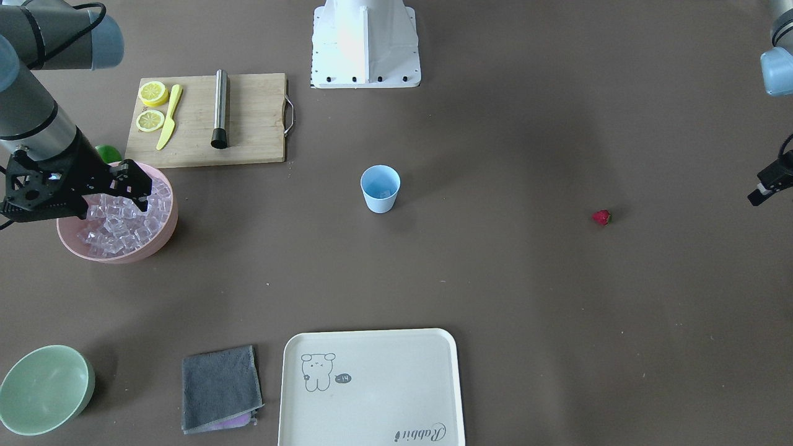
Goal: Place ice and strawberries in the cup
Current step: 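Return the right gripper over the pink bowl of ice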
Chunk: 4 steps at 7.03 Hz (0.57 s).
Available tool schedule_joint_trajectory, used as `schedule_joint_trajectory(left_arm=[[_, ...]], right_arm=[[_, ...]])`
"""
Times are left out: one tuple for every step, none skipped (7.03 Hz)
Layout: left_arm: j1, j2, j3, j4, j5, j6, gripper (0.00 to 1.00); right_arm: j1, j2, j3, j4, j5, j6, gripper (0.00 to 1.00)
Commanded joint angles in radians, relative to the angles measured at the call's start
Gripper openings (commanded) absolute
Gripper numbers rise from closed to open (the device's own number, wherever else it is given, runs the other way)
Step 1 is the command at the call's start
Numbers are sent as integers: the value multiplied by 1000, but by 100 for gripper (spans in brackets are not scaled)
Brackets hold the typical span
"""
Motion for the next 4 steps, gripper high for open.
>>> schedule_joint_trajectory(left_arm=[[0,0,0,1,0,0,97],[0,0,2,1,0,0,97],[0,0,0,1,0,0,97],[0,0,0,1,0,0,97]], right_arm=[[-12,-26,-65,71,-3,-1,100],[-36,-26,-118,142,-8,31,100],[-64,-26,-139,202,-11,87,100],[-70,-25,-136,207,-8,94,100]])
